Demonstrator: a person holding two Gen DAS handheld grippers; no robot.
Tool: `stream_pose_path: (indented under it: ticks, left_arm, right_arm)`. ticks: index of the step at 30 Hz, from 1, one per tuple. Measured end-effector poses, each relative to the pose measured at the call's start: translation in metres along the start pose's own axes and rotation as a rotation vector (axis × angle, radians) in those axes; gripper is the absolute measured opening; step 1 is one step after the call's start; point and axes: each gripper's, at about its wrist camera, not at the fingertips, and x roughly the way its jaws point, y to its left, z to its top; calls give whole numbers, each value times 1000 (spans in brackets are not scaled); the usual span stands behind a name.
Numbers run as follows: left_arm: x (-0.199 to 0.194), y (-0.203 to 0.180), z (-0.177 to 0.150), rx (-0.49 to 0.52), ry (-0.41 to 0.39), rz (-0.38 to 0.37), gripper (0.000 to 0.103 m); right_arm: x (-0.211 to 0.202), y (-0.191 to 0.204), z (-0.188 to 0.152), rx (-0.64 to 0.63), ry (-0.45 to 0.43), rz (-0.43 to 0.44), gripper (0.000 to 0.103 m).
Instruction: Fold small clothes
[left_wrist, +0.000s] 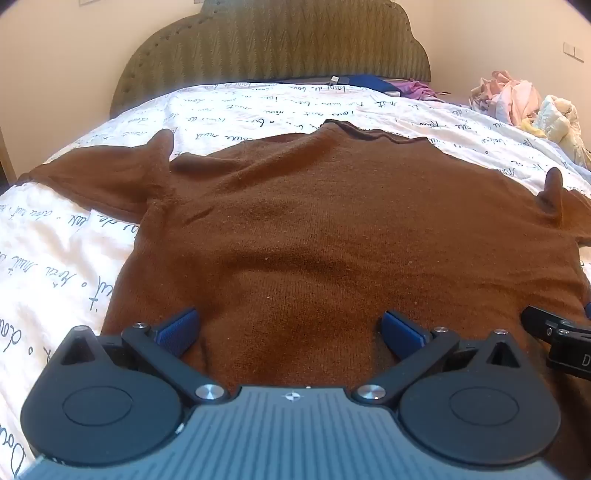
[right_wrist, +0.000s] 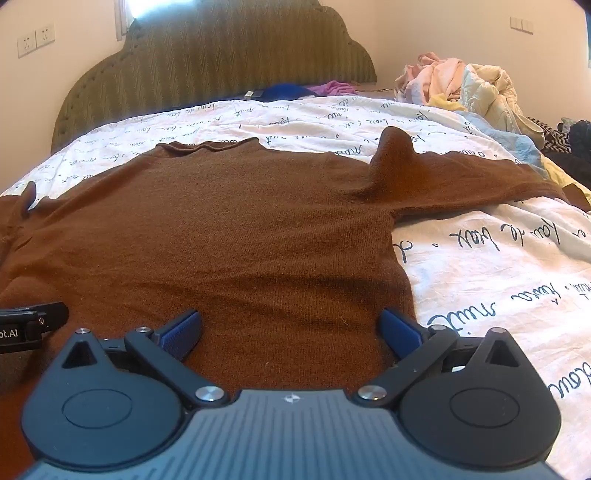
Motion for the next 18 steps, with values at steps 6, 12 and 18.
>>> stream_pose_path:
  ticks: [6, 12, 18]
  left_arm:
    - [3, 3, 2, 1, 11, 0, 103]
    - [2, 1, 1, 13, 1, 13, 103]
    - [0, 0, 0, 15, -1, 16, 103]
  right_arm:
    - [0, 0, 0, -5, 2, -3, 103]
    - [0, -1, 0, -2, -1, -1, 103]
    - [0, 1, 0, -3, 0, -2, 103]
